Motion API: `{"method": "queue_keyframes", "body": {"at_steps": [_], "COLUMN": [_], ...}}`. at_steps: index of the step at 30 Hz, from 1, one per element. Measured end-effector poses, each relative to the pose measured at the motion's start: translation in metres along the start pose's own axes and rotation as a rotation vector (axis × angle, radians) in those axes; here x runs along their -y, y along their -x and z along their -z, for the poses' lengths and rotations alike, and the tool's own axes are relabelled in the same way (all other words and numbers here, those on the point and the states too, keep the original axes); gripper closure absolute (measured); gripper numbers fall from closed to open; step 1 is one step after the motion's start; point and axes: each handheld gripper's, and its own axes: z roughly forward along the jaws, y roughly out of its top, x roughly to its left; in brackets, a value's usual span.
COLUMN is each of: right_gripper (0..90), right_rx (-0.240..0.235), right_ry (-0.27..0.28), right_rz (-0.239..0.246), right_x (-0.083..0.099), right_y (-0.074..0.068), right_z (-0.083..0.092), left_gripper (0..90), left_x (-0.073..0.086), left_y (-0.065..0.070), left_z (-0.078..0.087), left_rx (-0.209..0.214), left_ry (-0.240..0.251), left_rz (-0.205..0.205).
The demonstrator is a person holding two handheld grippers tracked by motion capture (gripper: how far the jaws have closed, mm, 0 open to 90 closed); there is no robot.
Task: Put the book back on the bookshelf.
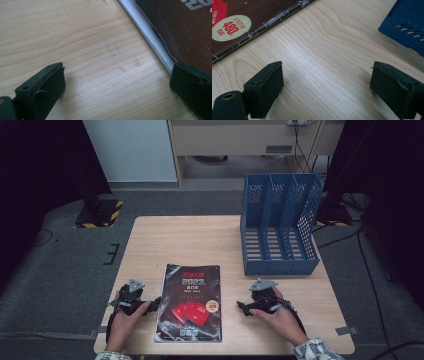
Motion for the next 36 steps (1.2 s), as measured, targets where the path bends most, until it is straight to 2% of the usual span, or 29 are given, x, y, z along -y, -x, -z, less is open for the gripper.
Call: {"method": "queue_keyframes", "body": {"at_steps": [5, 6, 7, 8, 9, 15, 16, 21, 24, 27, 29, 30, 33, 34, 36], "right_gripper": [11.4, 11.3, 11.3, 11.2, 11.2, 11.2, 11.3, 11.2, 11.2, 11.2, 11.1, 11.2, 11.1, 11.1, 11.1], "right_rx": [0.000, 0.000, 0.000, 0.000, 0.001, 0.004, 0.003, 0.004, 0.004, 0.004, 0.004, 0.004, 0.004, 0.003, 0.003], "right_ry": [-0.001, 0.000, 0.000, 0.000, 0.001, -0.001, -0.001, 0.000, 0.001, 0.000, 0.000, 0.000, 0.000, 0.000, 0.000], "right_rz": [-0.001, -0.002, -0.002, -0.002, -0.002, -0.005, -0.003, -0.006, -0.006, -0.006, -0.006, -0.007, -0.007, -0.007, -0.007], "right_x": [0.000, 0.000, 0.000, 0.000, 0.000, 0.001, 0.001, 0.001, 0.001, 0.001, 0.001, 0.001, 0.001, 0.001, 0.001], "right_y": [0.000, 0.000, 0.000, 0.000, 0.000, -0.001, 0.000, -0.001, -0.001, -0.001, -0.001, -0.001, -0.001, -0.001, -0.001], "right_z": [0.000, 0.000, 0.000, 0.000, 0.000, 0.001, 0.001, 0.001, 0.001, 0.001, 0.001, 0.001, 0.001, 0.001, 0.001], "left_gripper": [0.7, 2.5, 5.4, 8.0, 7.9, 11.2, 12.2, 22.5, 29.8, 31.9, 34.4, 38.2, 43.0, 44.5, 48.1], "left_x": [-0.001, -0.001, -0.001, -0.002, -0.002, -0.009, -0.014, -0.020, -0.020, -0.020, -0.020, -0.019, -0.019, -0.019, -0.020], "left_y": [-0.003, -0.005, -0.005, -0.007, -0.007, 0.007, 0.015, 0.030, 0.033, 0.035, 0.034, 0.031, 0.031, 0.031, 0.031], "left_z": [0.001, 0.003, 0.003, 0.007, 0.010, 0.021, 0.021, 0.011, 0.005, 0.001, -0.002, -0.005, -0.007, -0.009, -0.009], "left_rx": [0.019, 0.023, 0.023, 0.027, 0.031, 0.036, 0.066, 0.100, 0.127, 0.111, 0.105, 0.131, 0.146, 0.167, 0.169], "left_ry": [0.006, 0.015, 0.015, 0.029, 0.041, 0.076, 0.097, 0.072, 0.054, 0.038, 0.033, 0.034, 0.039, 0.049, 0.049], "left_rz": [0.026, 0.045, 0.045, 0.081, 0.094, 0.081, 0.086, 0.041, 0.039, 0.022, 0.032, 0.074, 0.079, 0.093, 0.092]}}
